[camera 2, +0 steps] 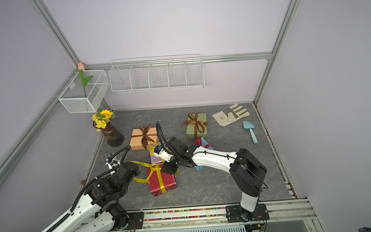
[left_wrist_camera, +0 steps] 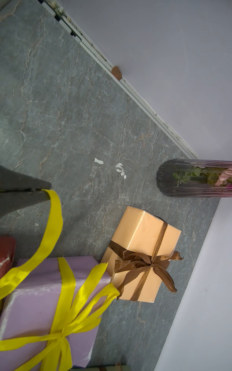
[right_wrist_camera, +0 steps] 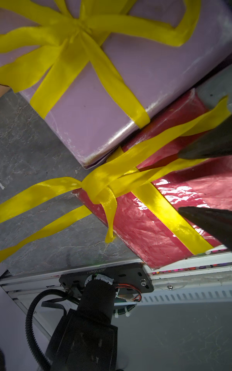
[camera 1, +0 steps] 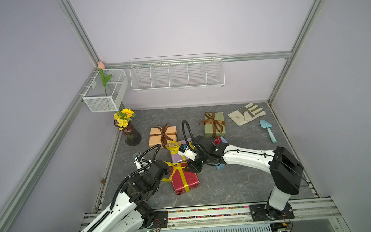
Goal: Untie the ribbon bows on the gift boxes
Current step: Untie the ribbon from the gift box.
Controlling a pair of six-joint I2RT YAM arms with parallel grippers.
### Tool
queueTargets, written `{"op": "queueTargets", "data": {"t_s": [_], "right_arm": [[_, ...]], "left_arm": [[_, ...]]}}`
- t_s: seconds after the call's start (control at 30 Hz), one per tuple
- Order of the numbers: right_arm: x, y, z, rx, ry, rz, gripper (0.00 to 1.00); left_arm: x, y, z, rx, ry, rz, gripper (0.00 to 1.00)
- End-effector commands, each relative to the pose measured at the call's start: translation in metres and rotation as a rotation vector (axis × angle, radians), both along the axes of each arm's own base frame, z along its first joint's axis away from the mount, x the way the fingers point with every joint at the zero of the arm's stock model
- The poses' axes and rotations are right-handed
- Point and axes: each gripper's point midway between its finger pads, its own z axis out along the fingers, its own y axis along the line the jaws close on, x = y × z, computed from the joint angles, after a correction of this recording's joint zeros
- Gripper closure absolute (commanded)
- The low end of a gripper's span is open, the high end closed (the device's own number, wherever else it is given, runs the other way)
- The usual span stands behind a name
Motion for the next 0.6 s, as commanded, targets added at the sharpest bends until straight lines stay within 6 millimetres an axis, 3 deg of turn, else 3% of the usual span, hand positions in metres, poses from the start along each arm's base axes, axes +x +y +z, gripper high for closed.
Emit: {"op": "queueTargets", "data": {"t_s": [0.0, 0.3, 0.57], "right_arm": [[-0.003, 0.008, 0.0, 0.008, -0.009, 0.041, 0.58], [0.0, 0.001, -0.016, -0.053, -0.038, 0.024, 0.66], [0.006, -0.015, -0.018, -0.105, -0.131, -0.005, 0.82]], "left_arm": [[0.001, 0.001, 0.01, -0.017, -0.025, 0.007, 1.0], [0.001, 0.0, 0.01, -0.024, -0.035, -0.004, 1.0], [0.001, 0.0, 0.004, -0.011, -0.021, -0.005, 1.0]]}}
